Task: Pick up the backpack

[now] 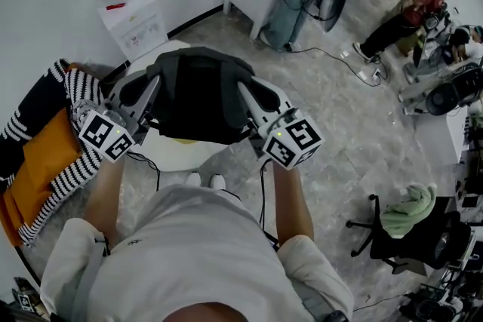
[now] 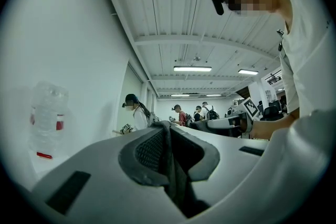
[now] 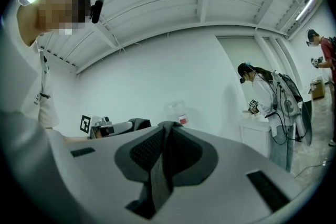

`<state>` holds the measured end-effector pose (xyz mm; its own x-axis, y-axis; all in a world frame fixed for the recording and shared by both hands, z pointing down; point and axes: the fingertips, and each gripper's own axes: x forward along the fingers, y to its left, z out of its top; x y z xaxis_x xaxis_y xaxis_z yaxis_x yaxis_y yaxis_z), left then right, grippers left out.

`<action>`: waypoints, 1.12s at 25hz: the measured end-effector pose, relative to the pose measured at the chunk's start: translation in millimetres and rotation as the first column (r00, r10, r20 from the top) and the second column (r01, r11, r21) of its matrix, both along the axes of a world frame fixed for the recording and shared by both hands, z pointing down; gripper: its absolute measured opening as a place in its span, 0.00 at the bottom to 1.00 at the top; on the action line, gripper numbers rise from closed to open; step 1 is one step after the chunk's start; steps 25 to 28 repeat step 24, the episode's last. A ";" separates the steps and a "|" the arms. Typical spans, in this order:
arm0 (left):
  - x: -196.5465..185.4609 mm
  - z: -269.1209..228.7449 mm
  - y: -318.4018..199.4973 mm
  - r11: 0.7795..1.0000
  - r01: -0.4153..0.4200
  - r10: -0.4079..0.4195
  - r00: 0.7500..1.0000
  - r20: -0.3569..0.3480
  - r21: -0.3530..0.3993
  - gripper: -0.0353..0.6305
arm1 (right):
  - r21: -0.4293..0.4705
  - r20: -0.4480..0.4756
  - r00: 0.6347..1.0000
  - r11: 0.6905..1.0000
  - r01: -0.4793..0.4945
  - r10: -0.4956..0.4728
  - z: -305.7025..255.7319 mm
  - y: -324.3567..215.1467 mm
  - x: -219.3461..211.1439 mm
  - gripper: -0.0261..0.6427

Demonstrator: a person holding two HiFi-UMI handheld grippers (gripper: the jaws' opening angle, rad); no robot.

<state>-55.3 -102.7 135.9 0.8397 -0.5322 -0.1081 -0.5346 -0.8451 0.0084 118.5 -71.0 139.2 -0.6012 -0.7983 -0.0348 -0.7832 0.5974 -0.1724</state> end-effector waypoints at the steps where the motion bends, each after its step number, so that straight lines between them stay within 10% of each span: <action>1: -0.2 -1.3 -1.1 1.000 -0.001 0.001 1.000 0.000 0.005 0.10 | 0.004 -0.001 1.000 1.000 0.001 -0.001 -0.9 -0.9 -0.2 0.12; 28: -16.9 20.0 -11.4 1.000 -0.007 0.007 1.000 0.001 -0.027 0.10 | -0.043 -0.029 0.999 0.999 -0.023 0.021 17.3 -11.5 -16.4 0.12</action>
